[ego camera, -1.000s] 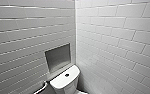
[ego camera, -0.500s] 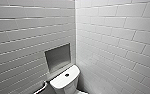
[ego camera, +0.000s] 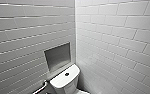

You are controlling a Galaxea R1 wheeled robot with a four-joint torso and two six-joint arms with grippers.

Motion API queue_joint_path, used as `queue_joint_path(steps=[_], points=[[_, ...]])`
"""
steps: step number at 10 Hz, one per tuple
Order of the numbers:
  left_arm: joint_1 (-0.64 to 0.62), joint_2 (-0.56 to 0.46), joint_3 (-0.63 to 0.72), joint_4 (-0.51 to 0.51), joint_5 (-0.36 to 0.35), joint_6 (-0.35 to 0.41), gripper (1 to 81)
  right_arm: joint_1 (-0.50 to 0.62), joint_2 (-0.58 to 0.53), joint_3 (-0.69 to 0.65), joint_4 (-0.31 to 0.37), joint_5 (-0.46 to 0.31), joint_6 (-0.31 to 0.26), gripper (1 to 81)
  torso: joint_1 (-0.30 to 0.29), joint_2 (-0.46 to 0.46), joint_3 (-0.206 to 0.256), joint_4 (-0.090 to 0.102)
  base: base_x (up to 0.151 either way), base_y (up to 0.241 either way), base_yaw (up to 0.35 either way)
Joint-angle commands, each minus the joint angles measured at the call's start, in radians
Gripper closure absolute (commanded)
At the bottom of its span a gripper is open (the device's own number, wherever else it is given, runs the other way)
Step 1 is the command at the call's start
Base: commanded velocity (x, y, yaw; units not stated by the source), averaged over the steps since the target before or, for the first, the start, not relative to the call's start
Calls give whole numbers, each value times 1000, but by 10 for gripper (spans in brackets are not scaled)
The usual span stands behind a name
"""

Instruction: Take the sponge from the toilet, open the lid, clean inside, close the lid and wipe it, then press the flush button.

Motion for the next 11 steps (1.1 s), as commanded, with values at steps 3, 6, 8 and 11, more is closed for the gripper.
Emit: queue_joint_path(steps=[3,6,8,11], points=[[-307,25,-55,-149,84,4,10,13,-22,16,9,-66,-1,811,1,0,-66,0,0,0,0],[-406,74,-130,-210,130,4,10,15,-22,16,7,-66,-1,811,1,1,-122,0,0,0,0],[-457,114,-181,-230,153,4,10,15,-22,19,7,-66,-1,811,2,2,-164,0,0,0,0],[-546,172,-251,-270,184,4,10,15,-22,19,7,-66,-1,811,2,3,-228,0,0,0,0]])
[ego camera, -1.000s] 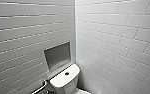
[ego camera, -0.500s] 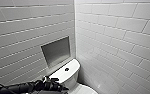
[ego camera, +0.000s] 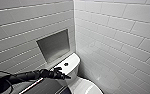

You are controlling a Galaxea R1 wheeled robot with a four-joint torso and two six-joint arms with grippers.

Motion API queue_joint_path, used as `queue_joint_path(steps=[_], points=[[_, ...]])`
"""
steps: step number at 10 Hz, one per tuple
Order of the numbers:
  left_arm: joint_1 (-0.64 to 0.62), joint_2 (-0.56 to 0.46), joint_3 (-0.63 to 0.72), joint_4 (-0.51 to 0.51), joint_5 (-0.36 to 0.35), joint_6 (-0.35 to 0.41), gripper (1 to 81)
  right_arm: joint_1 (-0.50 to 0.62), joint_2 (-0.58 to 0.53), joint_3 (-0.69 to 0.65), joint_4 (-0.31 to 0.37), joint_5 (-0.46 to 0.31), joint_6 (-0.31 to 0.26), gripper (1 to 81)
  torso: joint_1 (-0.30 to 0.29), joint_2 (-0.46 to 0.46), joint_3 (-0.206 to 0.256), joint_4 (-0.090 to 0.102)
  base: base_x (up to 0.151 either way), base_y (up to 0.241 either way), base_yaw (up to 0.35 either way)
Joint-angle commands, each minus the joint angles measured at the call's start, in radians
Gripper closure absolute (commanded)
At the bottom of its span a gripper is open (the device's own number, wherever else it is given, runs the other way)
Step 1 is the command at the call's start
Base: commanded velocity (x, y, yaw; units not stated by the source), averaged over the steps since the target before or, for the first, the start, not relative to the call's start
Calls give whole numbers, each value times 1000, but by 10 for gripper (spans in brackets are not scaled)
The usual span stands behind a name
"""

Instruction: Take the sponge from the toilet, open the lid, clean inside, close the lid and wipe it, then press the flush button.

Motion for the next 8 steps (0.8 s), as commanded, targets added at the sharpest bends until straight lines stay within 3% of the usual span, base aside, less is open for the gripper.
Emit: queue_joint_path(steps=[1,2,6,8], points=[[-202,17,-46,-61,52,4,10,-9,-21,20,7,-76,-2,811,0,0,-38,0,0,0,0],[-219,35,-61,-64,52,4,10,-9,-19,19,7,-76,-2,811,0,0,-16,0,0,0,0],[-297,87,-144,-79,61,4,10,-6,-14,20,9,-76,-2,811,2,1,-34,0,0,0,0],[-317,125,-233,-79,129,4,10,-6,-14,22,9,-76,-2,811,2,2,-34,0,0,0,0]])
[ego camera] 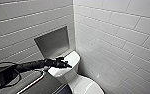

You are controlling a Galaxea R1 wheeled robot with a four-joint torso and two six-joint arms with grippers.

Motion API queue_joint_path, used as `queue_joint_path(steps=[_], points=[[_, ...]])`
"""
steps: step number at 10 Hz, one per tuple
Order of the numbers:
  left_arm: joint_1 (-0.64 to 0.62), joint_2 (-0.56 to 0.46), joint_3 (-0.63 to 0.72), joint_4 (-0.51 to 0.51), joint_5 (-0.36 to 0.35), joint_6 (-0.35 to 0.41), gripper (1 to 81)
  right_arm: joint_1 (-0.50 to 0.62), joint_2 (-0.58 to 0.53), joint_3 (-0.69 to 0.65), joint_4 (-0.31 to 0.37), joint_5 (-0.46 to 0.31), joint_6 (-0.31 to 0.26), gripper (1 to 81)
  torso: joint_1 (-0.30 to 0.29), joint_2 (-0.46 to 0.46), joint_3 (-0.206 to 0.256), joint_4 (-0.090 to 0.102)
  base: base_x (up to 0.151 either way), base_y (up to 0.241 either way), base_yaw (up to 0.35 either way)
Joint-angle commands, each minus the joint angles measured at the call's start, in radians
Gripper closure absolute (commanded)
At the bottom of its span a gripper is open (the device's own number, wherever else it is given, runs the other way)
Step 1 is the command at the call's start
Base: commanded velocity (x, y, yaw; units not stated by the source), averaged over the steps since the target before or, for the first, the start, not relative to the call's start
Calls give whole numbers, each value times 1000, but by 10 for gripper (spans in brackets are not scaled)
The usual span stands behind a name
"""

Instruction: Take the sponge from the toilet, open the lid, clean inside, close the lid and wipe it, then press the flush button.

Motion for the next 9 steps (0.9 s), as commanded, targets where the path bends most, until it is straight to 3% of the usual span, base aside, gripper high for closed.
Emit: queue_joint_path(steps=[1,2,4,9], points=[[-187,29,-91,-23,89,4,10,-14,-15,22,8,-80,-2,811,0,0,0,0,0,0,0],[-202,53,-136,-17,98,4,811,-14,-15,22,8,-80,-2,811,0,0,0,0,0,0,0],[-233,107,-235,-11,149,4,811,-14,-14,22,8,-80,-2,811,0,0,0,0,0,0,0],[-279,240,-454,44,180,5,811,-14,-11,24,8,-80,-2,811,0,0,0,0,0,0,0]])
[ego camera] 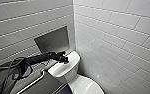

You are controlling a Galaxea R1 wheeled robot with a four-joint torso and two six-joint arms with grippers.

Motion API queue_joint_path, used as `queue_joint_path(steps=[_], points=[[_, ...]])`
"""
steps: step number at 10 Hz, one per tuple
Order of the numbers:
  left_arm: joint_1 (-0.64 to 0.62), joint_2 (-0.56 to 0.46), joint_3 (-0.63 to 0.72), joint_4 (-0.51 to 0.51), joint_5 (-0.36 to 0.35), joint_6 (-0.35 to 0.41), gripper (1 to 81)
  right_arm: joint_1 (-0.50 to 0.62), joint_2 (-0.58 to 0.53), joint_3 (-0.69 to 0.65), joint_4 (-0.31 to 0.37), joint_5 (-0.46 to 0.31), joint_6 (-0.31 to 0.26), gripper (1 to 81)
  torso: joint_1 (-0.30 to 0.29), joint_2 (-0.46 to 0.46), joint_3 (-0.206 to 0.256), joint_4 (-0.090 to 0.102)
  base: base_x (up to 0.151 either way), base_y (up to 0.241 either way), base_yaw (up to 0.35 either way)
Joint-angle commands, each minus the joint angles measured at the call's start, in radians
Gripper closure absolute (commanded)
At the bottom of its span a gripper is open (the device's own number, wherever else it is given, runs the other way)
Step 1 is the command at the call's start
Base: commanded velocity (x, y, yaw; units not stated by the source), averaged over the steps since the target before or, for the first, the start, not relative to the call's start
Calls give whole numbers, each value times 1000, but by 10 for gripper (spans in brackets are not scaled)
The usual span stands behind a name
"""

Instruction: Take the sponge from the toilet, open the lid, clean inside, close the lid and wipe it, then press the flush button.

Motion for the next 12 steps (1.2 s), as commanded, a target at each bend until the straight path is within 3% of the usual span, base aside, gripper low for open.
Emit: queue_joint_path(steps=[1,2,5,7,12], points=[[-205,73,-128,55,72,6,811,-16,-15,24,8,-80,-1,811,0,0,0,0,0,0,0],[-212,94,-166,61,76,6,811,-16,-14,24,8,-80,-1,811,0,0,-64,0,0,0,0],[-235,120,-220,87,84,6,811,-14,-14,24,8,-80,-1,811,0,0,-34,0,0,0,0],[-249,123,-249,99,90,6,811,-16,-10,21,6,-80,-1,811,0,1,-54,0,0,0,0],[-231,130,-336,153,89,6,811,-13,-3,18,5,-80,-1,811,1,1,-54,0,0,0,0]])
